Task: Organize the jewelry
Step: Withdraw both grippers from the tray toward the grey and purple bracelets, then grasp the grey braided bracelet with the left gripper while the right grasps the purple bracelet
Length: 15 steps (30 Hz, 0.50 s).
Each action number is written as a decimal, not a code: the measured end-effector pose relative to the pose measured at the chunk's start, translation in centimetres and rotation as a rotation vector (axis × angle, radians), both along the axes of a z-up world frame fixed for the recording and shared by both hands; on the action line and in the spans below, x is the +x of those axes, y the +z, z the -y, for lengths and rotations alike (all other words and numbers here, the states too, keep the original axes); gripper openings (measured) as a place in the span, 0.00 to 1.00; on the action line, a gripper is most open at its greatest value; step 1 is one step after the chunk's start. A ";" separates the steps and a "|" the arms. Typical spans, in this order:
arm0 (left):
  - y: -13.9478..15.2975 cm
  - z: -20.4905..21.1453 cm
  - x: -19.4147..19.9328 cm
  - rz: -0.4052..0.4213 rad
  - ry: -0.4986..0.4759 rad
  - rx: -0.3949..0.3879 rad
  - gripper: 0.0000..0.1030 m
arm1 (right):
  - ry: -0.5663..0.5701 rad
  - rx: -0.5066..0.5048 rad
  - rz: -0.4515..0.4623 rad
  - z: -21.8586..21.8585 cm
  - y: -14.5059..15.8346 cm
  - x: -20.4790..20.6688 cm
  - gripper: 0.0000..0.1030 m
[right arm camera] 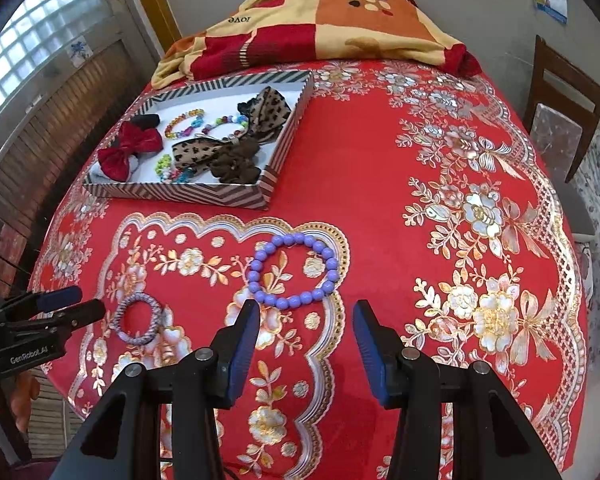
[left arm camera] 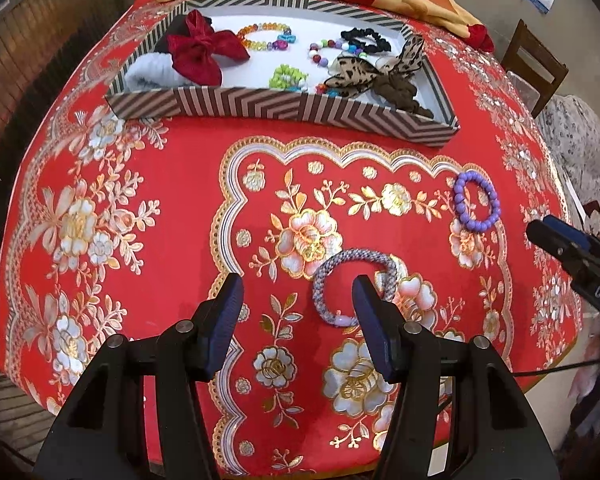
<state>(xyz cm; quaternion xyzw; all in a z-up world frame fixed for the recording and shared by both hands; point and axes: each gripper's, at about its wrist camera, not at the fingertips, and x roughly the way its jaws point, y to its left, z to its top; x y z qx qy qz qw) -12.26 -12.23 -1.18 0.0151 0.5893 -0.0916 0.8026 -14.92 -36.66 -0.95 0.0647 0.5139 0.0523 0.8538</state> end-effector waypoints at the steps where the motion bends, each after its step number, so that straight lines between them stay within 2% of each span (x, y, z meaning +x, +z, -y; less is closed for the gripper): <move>1: -0.2 0.0 0.0 -0.003 -0.002 0.005 0.55 | 0.003 -0.001 -0.002 0.1 -0.3 0.2 0.45; 15: -2.5 0.7 0.2 -0.027 -0.031 0.056 0.55 | 0.042 -0.052 -0.036 0.7 -3.4 4.9 0.45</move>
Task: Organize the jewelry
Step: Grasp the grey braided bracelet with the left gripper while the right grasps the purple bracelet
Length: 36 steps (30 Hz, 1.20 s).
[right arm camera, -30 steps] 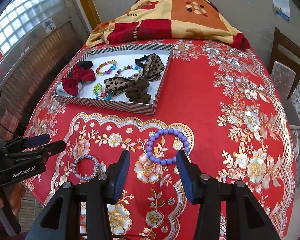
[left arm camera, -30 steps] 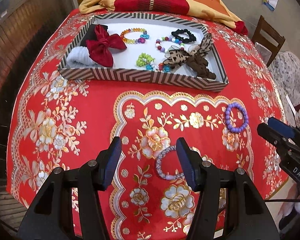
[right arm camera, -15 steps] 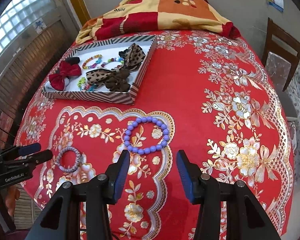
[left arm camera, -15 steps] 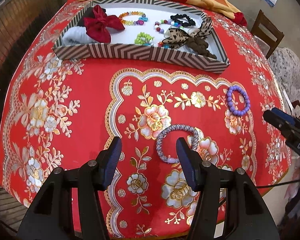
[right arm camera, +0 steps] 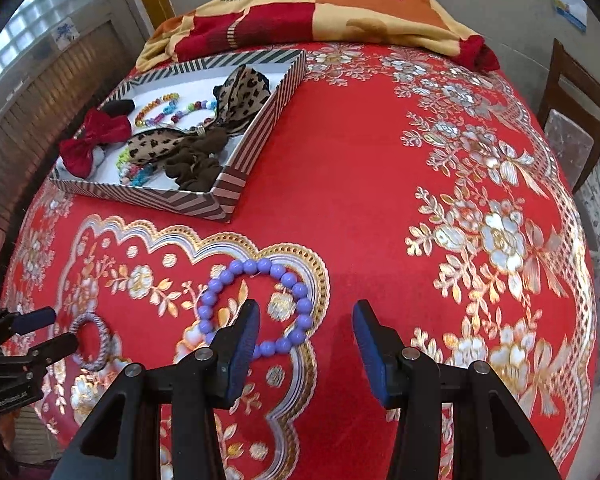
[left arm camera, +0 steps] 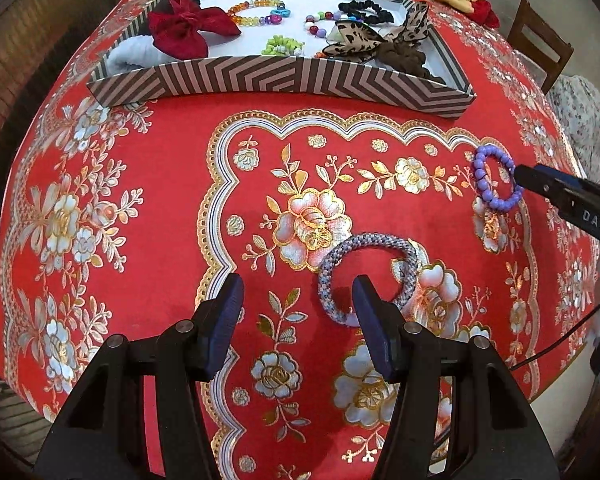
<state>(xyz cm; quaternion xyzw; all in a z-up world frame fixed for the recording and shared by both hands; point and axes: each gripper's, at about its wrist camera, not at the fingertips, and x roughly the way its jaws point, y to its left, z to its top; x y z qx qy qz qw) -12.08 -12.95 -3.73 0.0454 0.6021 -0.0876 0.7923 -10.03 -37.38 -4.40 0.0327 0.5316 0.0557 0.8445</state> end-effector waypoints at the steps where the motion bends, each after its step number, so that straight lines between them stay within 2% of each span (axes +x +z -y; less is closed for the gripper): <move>1: -0.1 0.1 0.1 -0.002 -0.002 0.004 0.55 | 0.004 -0.005 0.001 0.0 -0.2 0.2 0.45; 10: -0.7 1.0 0.5 0.018 -0.038 0.052 0.55 | 0.039 -0.039 0.005 -0.6 -1.1 1.5 0.43; 28: -0.6 1.2 0.6 0.021 -0.038 0.052 0.55 | 0.062 -0.077 0.009 -1.3 -1.2 1.9 0.42; 32: -0.7 1.3 0.7 0.021 -0.037 0.052 0.55 | 0.067 -0.076 0.010 -1.2 -1.1 1.7 0.34; 36: -0.7 1.2 0.6 0.023 -0.038 0.052 0.55 | 0.074 -0.076 0.009 -1.3 -1.1 1.6 0.31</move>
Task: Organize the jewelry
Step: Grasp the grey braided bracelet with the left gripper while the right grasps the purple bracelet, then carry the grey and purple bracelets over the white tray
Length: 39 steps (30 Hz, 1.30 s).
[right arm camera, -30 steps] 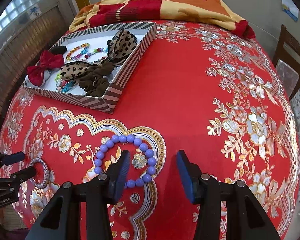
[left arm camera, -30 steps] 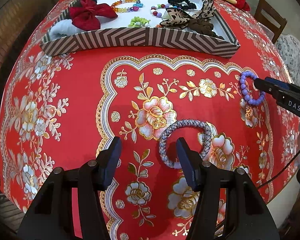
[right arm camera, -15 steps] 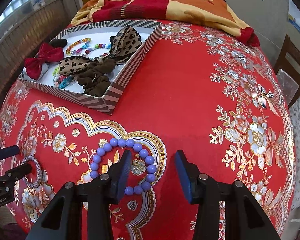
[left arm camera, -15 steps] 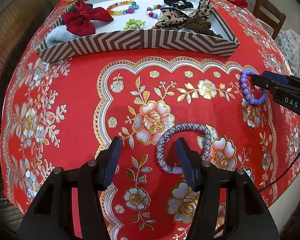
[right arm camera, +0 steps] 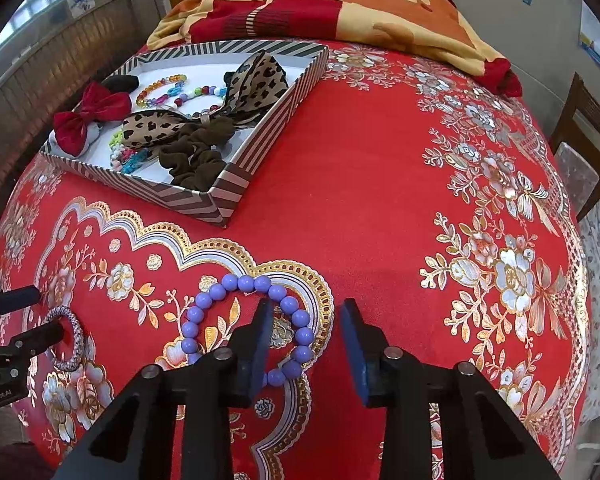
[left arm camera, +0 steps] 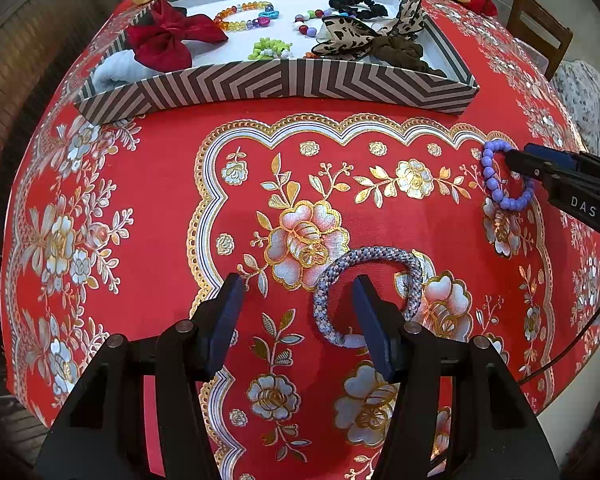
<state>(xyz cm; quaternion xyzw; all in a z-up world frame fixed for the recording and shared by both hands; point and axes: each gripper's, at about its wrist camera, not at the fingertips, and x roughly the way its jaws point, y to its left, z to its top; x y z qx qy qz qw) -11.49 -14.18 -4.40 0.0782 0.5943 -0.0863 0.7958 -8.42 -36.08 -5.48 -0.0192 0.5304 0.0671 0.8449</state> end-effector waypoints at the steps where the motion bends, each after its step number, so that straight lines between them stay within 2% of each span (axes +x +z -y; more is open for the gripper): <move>1: 0.0 0.1 0.1 0.000 0.000 0.000 0.55 | 0.002 -0.001 0.000 0.0 0.0 0.0 0.30; 6: 0.0 0.0 0.0 0.001 0.000 0.000 0.55 | 0.014 0.000 -0.001 -0.2 0.1 -0.1 0.24; 10: -0.1 0.1 0.1 0.002 0.000 0.000 0.55 | 0.028 -0.002 0.002 -0.3 0.1 -0.1 0.13; 13: -0.1 0.0 -0.1 0.005 -0.003 -0.002 0.54 | 0.033 0.006 0.002 -0.4 0.1 -0.2 0.13; 14: -0.1 0.0 -0.1 0.007 -0.005 -0.004 0.53 | 0.035 0.007 0.001 -0.4 0.2 -0.3 0.08; 15: 0.0 0.0 -0.1 0.012 -0.013 -0.009 0.49 | 0.038 0.008 0.004 -0.4 0.3 -0.4 0.08; 17: 0.1 0.3 -0.3 0.026 -0.036 -0.016 0.24 | 0.038 0.016 0.014 -0.5 0.7 -0.6 0.08; 20: 0.2 0.8 -0.4 0.020 -0.052 -0.030 0.10 | 0.043 0.019 0.035 -0.6 1.7 -1.0 0.08; 22: 0.2 0.9 -0.3 0.006 -0.048 -0.046 0.07 | 0.045 0.023 0.046 -0.6 2.2 -1.1 0.08; 25: 0.8 0.5 0.1 -0.014 -0.029 -0.091 0.06 | 0.047 0.033 0.065 -0.5 3.1 -1.6 0.08; 31: 3.1 0.4 1.0 0.038 -0.015 -0.121 0.06 | 0.048 0.054 0.096 -0.5 4.9 -2.1 0.08; 39: 6.0 -0.6 2.7 0.104 0.005 -0.121 0.06 | 0.084 0.045 0.160 -1.4 8.3 -2.1 0.08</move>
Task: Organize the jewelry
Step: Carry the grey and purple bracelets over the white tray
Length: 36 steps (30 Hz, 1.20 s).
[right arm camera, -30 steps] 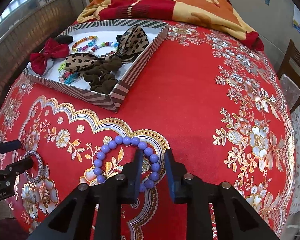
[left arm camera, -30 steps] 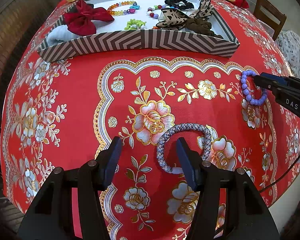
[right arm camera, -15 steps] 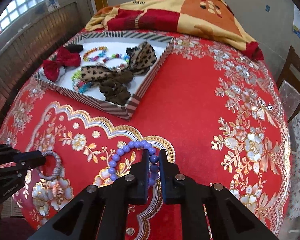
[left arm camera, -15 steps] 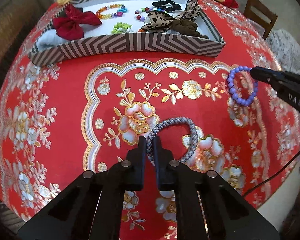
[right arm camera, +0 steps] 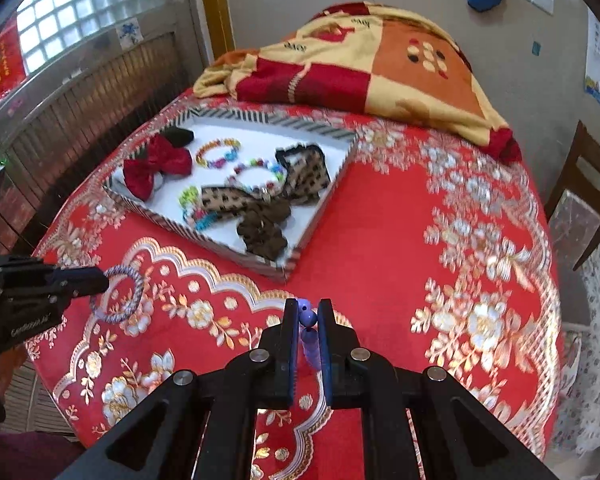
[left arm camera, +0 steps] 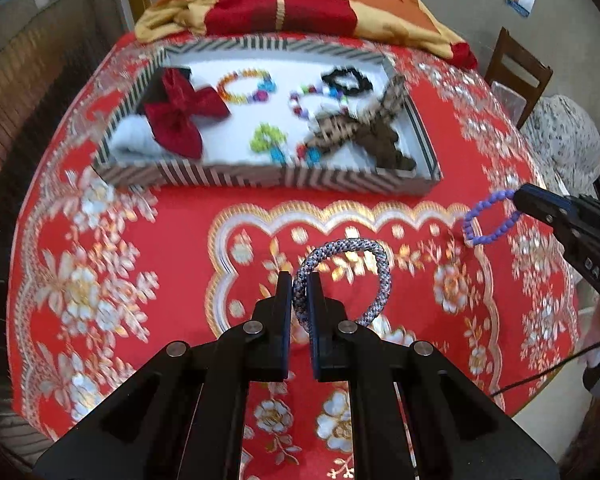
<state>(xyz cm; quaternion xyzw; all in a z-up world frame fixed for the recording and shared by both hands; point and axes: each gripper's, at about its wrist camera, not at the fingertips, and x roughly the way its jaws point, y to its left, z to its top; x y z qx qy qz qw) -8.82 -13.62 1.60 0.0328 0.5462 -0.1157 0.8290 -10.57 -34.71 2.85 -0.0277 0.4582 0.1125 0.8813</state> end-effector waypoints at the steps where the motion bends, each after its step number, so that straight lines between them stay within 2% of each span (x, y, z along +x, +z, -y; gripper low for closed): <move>1: 0.4 -0.4 0.1 0.008 0.003 0.002 0.06 | 0.002 -0.002 0.009 -0.1 0.4 0.2 0.08; 9: 2.8 -1.1 4.3 0.082 0.027 0.034 0.06 | 0.013 0.002 0.056 -0.8 3.3 3.3 0.08; 16: 2.7 -1.4 8.9 0.087 0.033 0.060 0.06 | 0.024 0.004 0.070 -2.3 4.4 7.8 0.08; 24: 1.0 -1.4 13.1 0.057 0.028 0.082 0.06 | 0.049 0.014 0.048 -4.6 3.9 14.2 0.08; 36: -1.8 -2.1 17.4 -0.011 0.059 0.048 0.06 | 0.125 0.089 -0.036 -9.1 0.9 21.8 0.08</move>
